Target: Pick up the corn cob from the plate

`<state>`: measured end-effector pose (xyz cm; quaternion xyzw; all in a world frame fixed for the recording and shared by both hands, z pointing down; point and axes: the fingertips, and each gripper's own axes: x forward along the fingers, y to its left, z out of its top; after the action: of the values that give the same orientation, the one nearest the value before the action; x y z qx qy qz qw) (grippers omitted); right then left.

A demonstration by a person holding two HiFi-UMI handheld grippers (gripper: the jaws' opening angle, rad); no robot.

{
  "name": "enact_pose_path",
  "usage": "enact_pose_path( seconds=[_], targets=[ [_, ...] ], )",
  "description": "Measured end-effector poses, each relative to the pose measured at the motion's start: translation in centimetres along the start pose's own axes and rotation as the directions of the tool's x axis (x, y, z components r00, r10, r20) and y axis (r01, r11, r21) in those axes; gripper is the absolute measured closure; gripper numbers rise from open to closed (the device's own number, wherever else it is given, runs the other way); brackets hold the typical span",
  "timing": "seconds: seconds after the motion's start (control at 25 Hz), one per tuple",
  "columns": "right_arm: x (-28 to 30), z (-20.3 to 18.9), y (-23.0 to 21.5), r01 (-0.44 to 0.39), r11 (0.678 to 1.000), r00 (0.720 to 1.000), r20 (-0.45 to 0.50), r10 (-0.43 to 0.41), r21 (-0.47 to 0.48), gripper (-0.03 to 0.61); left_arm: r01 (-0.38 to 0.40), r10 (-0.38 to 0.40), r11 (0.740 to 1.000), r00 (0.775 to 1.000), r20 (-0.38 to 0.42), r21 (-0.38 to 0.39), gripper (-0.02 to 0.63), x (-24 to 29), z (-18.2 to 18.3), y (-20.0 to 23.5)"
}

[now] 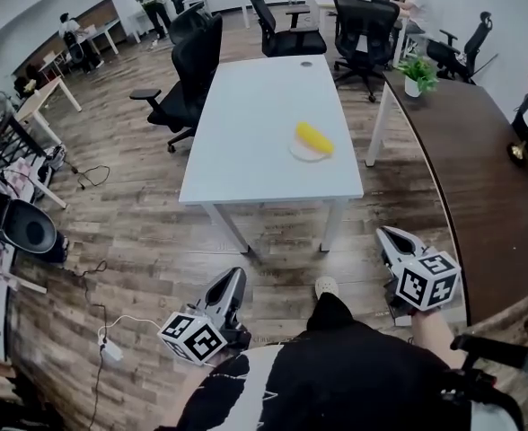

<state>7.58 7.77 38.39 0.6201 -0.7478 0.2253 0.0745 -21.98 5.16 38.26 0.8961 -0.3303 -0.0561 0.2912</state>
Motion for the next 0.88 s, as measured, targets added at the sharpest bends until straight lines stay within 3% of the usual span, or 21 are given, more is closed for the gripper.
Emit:
enact_pose_path(
  seconds=[0.48,0.88],
  targets=[
    [4.7,3.0,-1.3,-0.044,0.999,0.999,0.003,0.044,-0.009,0.563,-0.018,0.017,0.999,1.000,0.025,0.029,0.601,3.2,2.8,1.1],
    [11.4,7.7,-3.3,-0.091,0.995,0.995,0.033,0.093,-0.045,0.563,-0.097,0.093,0.994,0.991,0.093,0.040,0.601,6.9,6.3,4.4]
  ],
)
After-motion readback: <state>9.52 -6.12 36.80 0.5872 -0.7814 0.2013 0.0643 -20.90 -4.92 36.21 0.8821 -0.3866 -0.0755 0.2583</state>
